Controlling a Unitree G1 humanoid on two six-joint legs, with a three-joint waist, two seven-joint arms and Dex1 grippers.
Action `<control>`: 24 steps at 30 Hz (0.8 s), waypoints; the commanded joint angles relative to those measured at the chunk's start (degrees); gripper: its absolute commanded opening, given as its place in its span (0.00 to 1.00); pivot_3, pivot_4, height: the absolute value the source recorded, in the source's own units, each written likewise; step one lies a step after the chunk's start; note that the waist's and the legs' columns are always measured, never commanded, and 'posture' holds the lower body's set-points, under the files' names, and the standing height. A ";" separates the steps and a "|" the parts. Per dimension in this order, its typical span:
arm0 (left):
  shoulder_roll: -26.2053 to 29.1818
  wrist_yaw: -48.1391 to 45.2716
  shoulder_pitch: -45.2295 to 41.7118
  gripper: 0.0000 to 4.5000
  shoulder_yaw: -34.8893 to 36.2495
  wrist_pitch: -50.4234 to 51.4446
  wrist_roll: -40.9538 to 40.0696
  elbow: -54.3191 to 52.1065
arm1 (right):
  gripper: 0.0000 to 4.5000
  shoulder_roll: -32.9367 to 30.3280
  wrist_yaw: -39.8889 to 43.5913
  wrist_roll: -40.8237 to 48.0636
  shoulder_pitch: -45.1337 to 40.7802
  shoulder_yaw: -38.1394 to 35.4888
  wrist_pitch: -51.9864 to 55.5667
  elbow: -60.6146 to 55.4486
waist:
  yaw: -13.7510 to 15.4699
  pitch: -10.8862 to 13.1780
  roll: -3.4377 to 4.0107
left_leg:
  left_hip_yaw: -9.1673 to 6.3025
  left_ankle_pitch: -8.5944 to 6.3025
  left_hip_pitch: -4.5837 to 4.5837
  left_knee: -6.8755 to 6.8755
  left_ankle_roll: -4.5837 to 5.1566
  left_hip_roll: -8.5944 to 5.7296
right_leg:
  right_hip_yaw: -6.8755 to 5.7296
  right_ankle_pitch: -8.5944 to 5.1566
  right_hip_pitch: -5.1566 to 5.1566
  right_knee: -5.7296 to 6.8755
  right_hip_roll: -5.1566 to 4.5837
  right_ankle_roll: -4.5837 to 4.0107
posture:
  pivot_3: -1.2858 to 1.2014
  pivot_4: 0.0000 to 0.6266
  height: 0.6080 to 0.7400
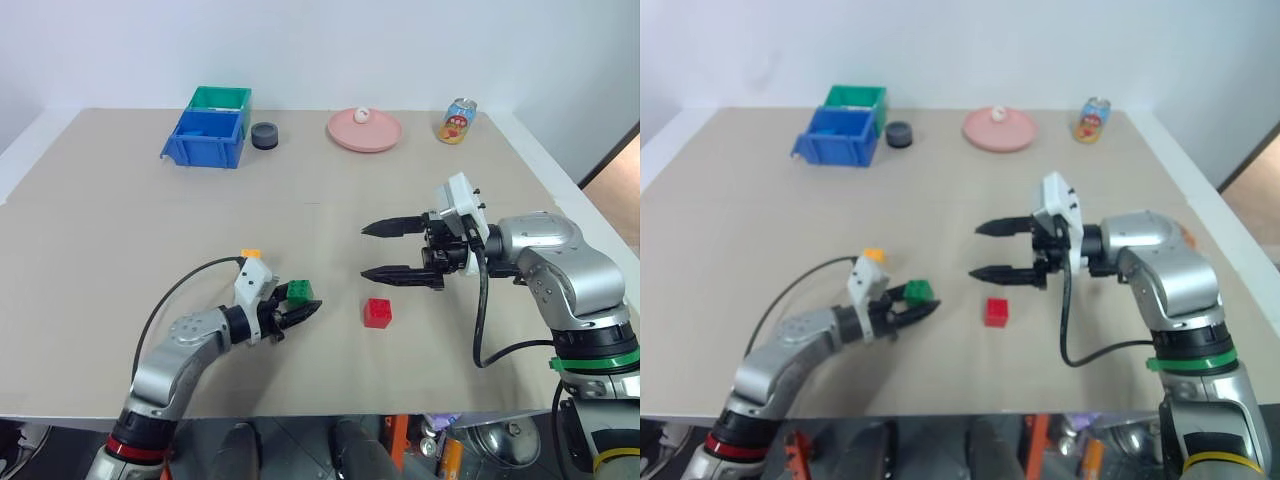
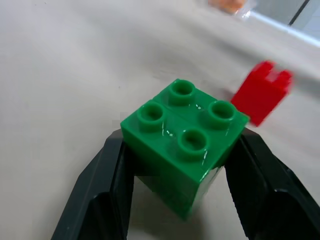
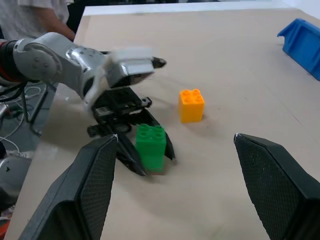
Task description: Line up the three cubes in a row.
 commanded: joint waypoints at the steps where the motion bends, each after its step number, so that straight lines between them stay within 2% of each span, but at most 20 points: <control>1: 0.38 -0.31 2.65 0.45 1.16 -1.05 -2.43 -6.16 | 0.85 0.24 1.46 0.43 -2.36 0.82 0.04 0.42 | -0.02 0.00 0.01 | 0.02 0.00 0.01 0.00 0.00 0.00 | 0.02 -0.01 0.00 0.00 -0.01 -0.02 | 0.52 0.24 1.00; 11: 2.89 -2.70 3.79 0.45 -2.55 -4.79 0.76 -4.69 | 0.85 1.57 2.63 -0.14 -4.36 2.30 -0.17 2.06 | 0.02 -0.01 0.01 | 0.01 0.00 0.01 0.08 0.00 0.00 | 0.02 -0.08 0.02 0.00 0.00 -0.23 | 0.52 0.24 1.00; 24: 1.10 -0.48 1.80 0.45 -3.98 -5.60 3.73 0.31 | 0.85 0.82 3.38 0.15 -3.72 1.91 -0.26 1.76 | 0.03 0.00 0.01 | 0.01 0.00 0.00 0.08 0.00 0.00 | 0.02 -0.09 0.01 0.00 0.00 -0.24 | 0.52 0.24 1.00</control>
